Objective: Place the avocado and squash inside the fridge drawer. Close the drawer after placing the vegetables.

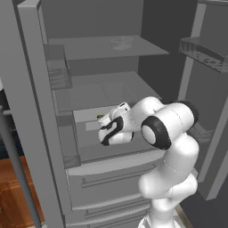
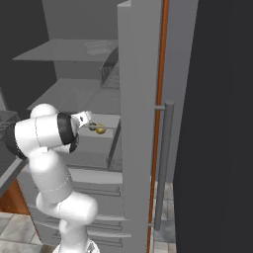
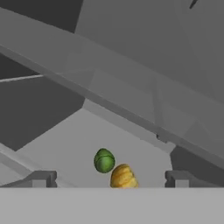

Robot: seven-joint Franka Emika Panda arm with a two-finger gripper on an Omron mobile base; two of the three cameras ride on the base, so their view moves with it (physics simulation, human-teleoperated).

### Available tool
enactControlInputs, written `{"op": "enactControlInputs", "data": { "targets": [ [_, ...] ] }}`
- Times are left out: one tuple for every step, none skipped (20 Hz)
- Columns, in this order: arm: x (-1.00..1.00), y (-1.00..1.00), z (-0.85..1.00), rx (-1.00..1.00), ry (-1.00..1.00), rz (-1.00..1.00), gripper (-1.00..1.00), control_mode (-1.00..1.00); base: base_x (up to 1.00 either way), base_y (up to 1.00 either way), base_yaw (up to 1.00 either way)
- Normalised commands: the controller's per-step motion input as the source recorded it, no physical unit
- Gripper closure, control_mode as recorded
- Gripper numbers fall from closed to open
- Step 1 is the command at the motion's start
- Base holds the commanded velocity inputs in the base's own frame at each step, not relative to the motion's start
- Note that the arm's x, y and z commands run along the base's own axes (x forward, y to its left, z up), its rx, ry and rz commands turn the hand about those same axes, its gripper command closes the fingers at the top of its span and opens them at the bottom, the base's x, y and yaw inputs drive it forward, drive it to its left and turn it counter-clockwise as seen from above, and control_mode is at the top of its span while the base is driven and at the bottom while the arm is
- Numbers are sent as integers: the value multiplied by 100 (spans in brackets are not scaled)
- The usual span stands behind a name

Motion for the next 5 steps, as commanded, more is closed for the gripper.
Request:
{"op": "enactControlInputs", "data": {
  "targets": [
    [-59,0,0,0,0,-15,-100,-100,0,0,0],
    [-67,0,1,0,0,-15,-100,-100,0,0,0],
    [-71,0,26,1,0,-17,-100,-100,0,0,0],
    [-67,0,35,0,0,-17,-100,-100,0,0,0],
    [-63,0,44,0,0,-17,-100,-100,0,0,0]
  ]
}}
